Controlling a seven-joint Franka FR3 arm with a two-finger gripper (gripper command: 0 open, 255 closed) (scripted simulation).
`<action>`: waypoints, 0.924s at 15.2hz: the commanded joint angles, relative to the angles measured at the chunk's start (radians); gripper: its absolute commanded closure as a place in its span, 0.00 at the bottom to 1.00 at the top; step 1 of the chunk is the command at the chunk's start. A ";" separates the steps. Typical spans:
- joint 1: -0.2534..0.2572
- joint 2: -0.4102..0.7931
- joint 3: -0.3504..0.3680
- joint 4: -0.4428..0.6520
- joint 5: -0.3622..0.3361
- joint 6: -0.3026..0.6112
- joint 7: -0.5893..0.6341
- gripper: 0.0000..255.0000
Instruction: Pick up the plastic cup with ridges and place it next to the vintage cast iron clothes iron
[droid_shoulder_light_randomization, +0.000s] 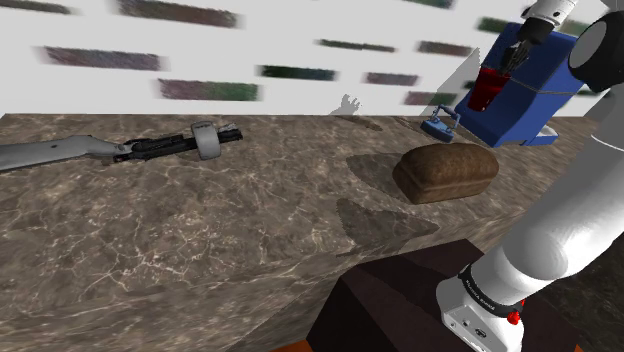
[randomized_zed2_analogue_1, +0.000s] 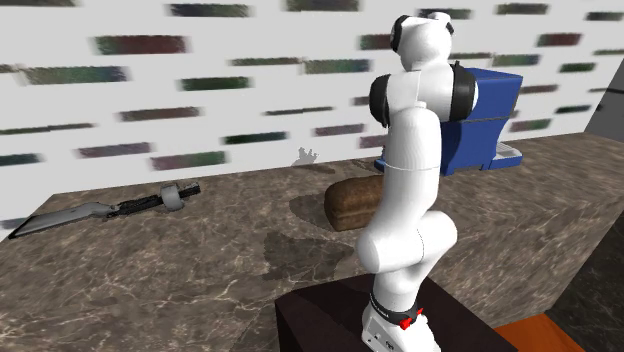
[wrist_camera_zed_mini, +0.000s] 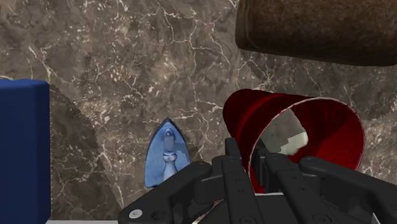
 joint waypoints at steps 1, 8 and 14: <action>-0.043 0.063 -0.007 0.045 0.041 -0.008 -0.047 1.00; -0.008 0.024 -0.003 -0.094 0.012 0.104 -0.044 1.00; 0.009 0.006 0.000 -0.194 -0.001 0.191 -0.046 1.00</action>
